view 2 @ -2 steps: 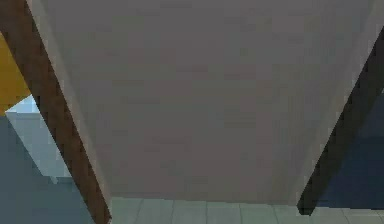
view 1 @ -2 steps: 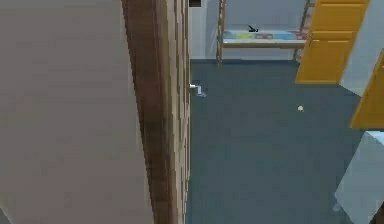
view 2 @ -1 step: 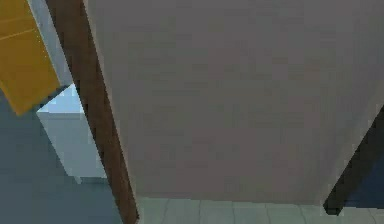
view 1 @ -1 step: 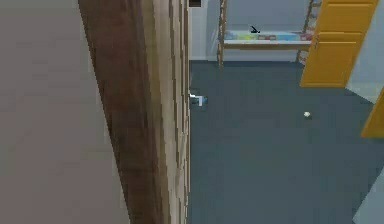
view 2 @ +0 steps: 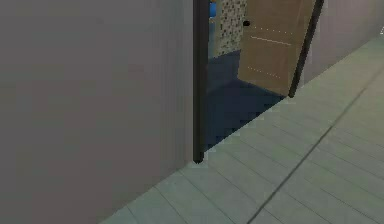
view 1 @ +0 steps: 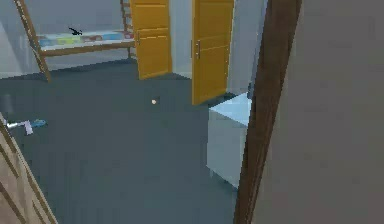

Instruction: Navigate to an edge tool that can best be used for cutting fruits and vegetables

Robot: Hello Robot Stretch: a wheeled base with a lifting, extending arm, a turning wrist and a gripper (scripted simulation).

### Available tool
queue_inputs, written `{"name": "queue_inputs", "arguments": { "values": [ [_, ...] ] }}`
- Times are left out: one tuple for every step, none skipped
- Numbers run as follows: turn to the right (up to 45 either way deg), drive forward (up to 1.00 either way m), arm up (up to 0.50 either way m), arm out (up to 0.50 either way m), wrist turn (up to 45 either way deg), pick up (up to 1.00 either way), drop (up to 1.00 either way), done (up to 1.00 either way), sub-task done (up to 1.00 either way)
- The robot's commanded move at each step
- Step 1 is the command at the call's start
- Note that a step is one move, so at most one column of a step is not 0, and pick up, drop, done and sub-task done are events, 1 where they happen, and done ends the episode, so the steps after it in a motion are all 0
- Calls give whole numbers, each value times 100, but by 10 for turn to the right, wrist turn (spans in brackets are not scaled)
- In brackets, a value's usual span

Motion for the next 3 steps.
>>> {"name": "queue_inputs", "arguments": {
  "values": [
    [0, 40, 0, 0, 0, 0, 0, 0, 0],
    [-210, 0, 0, 0, 0, 0, 0, 0, 0],
    [0, 100, 0, 0, 0, 0, 0, 0, 0]
  ]
}}
